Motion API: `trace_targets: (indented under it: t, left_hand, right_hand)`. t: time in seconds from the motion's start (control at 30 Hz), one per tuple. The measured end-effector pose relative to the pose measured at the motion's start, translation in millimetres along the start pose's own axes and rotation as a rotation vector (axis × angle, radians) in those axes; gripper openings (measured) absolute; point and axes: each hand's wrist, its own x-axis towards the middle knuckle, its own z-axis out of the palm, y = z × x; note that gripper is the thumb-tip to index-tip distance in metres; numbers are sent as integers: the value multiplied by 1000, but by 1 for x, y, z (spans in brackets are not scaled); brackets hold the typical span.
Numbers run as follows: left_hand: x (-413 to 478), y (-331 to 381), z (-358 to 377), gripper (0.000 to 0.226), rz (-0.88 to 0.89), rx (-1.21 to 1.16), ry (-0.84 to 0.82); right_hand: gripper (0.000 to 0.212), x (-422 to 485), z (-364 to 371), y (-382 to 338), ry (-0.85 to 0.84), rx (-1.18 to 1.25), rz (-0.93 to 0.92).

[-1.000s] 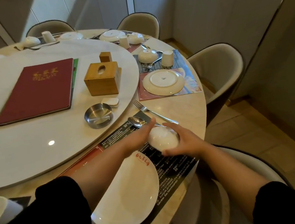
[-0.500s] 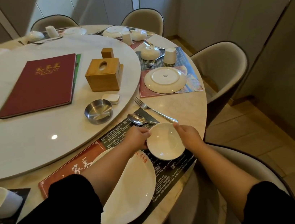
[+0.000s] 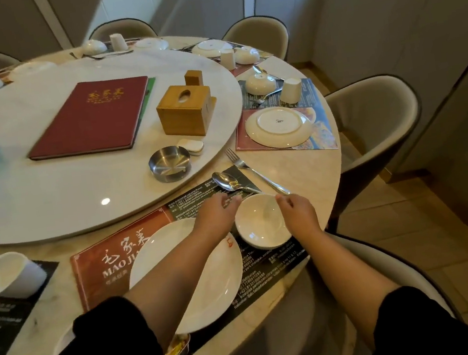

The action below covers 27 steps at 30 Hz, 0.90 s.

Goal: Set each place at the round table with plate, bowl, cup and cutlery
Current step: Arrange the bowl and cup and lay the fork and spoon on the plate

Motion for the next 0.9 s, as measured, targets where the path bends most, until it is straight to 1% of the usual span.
trace_targets:
  t: [0.07, 0.13, 0.2, 0.27, 0.33, 0.4, 0.47, 0.57, 0.63, 0.67, 0.73, 0.8, 0.9]
  left_hand:
    - [-28, -4, -10, 51, 66, -25, 91]
    - [-60, -14, -21, 50, 127, 35, 153]
    - [-89, -30, -32, 49, 155, 83, 187]
    - [-115, -48, -40, 46, 149, 60, 219]
    - [-138, -64, -43, 40, 84, -37, 250]
    - [-159, -79, -41, 32, -66, -148, 274]
    - [-174, -95, -32, 29, -217, -260, 303]
    - [-185, -108, -16, 38, -412, -459, 297]
    - [-187, -105, -12, 45, -581, -677, 275]
    - [-186, -103, -11, 48, -638, -790, 271]
    - [-178, -105, -10, 59, -645, -900, 285]
    - [-169, -106, -8, 66, -611, -924, 325]
    - [-163, -103, -5, 65, -573, -937, 401]
  right_hand:
    - [32, -2, -2, 1, 47, 47, 15]
    - [37, -11, -5, 1, 85, 69, 49]
    - [39, -19, -6, 1, 80, 93, 84]
    - [41, -28, -10, -2, 71, 106, 100]
    - [43, -38, -12, -5, 64, 111, 141]
    - [48, -46, -11, -3, 40, 94, 196]
    - [50, -57, -8, -4, -3, 53, 236]
    - [44, -67, -4, -8, -46, 59, 306]
    - [41, -67, -5, -10, -62, 98, 329]
    - [40, -65, -7, -9, -74, 116, 332]
    - [39, -59, -9, -5, -105, 162, 351]
    - [35, -55, -13, -4, -145, 317, 366]
    - [40, -51, -18, -3, -161, 539, 450]
